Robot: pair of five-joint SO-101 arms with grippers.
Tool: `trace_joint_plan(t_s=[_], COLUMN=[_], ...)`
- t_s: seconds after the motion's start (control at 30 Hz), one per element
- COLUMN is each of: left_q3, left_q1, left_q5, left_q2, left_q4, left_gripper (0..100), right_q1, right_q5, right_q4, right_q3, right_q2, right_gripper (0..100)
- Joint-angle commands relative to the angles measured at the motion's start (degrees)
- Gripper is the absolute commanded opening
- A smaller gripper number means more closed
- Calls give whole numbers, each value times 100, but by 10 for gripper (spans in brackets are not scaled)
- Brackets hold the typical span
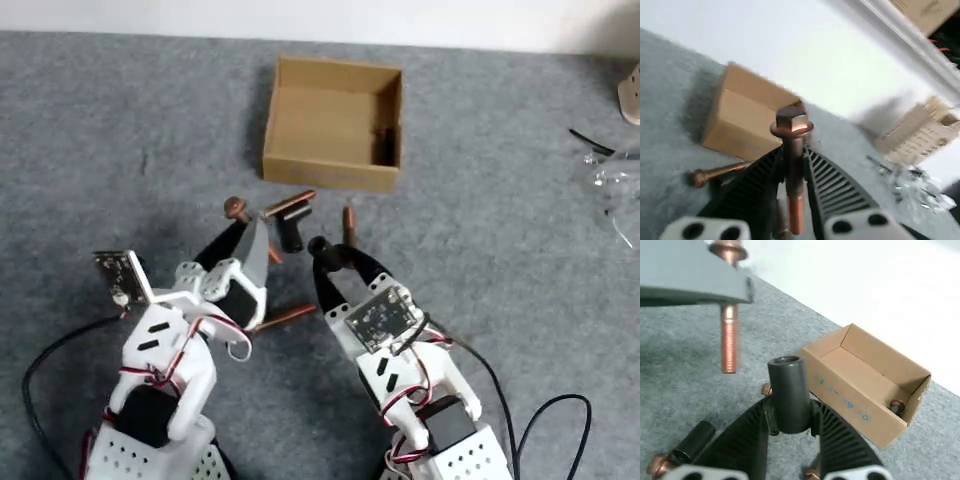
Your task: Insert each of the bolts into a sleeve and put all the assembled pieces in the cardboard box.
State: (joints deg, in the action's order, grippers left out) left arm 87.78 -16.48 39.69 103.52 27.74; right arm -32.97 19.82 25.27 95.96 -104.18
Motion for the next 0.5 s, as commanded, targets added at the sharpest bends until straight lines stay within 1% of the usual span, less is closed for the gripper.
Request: trace_joint_plan(t_s=[0.0,0.13,0.2,0.33,0.47], left_q3=[-57,251,321,321,330], left_q1=[-101,-101,-92,-163,-479], left_q5=[44,44,44,44,44], left_q2=[75,75,75,75,75], left_q4=[-809,-1609,-1820,-1855,-1855], left_gripper=[6,6,6,6,6], right_q1=[-92,-127,-215,-251,-251], right_q5=[79,79,79,79,79], right_q4=[-66,-48,-40,127,127], right_q3=[637,637,637,637,637], right_q2=[-92,-66,-40,-84,-84], right_gripper=[5,5,5,5,5])
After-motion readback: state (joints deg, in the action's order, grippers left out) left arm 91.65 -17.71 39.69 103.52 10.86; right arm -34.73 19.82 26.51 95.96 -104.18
